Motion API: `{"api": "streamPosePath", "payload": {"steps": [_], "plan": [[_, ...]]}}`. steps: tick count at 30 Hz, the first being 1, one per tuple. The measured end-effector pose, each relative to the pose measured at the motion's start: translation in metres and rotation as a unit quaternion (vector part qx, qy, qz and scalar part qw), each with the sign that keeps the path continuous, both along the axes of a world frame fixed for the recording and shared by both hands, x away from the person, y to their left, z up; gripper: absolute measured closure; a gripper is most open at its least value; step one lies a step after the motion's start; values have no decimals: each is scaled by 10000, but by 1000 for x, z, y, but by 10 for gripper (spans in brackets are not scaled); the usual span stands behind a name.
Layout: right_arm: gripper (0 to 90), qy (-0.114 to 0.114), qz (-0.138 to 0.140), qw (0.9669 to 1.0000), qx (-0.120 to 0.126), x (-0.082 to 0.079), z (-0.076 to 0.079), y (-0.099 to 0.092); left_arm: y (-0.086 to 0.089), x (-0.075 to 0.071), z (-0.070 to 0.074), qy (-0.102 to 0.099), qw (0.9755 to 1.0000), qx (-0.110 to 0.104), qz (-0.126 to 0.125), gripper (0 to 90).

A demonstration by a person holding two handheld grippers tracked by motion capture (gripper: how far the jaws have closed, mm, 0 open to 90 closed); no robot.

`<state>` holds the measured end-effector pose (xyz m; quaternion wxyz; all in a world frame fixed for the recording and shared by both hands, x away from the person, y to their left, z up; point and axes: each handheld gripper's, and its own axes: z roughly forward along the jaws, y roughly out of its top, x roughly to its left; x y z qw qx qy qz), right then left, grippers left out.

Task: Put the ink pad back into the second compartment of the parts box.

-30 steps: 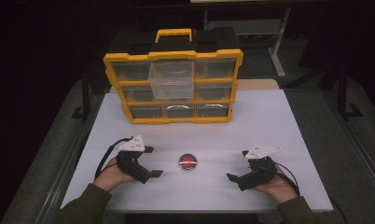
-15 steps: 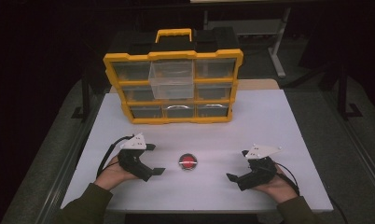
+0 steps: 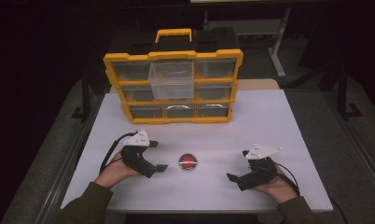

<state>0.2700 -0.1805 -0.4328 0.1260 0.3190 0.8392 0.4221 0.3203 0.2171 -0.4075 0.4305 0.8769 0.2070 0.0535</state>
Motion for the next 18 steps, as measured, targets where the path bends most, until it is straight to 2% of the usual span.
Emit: {"api": "streamPosePath", "payload": {"steps": [18], "plan": [[0, 11, 11, 10000, -11, 0, -1, 0, -12, 4, 2, -17, 9999, 25, -162, 7]]}}
